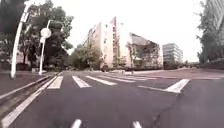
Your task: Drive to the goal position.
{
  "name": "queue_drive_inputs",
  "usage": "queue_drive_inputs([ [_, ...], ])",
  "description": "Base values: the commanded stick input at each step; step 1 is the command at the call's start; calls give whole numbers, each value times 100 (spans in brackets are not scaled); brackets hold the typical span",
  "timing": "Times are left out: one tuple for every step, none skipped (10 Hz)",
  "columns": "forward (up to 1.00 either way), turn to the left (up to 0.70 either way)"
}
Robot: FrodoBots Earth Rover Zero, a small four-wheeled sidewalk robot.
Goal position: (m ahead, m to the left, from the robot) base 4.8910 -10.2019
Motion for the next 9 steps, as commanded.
queue_drive_inputs([
  [70, -14],
  [70, -14],
  [70, -14],
  [70, -14],
  [70, -14],
  [70, -14],
  [70, -14],
  [70, -14],
  [70, -14],
])
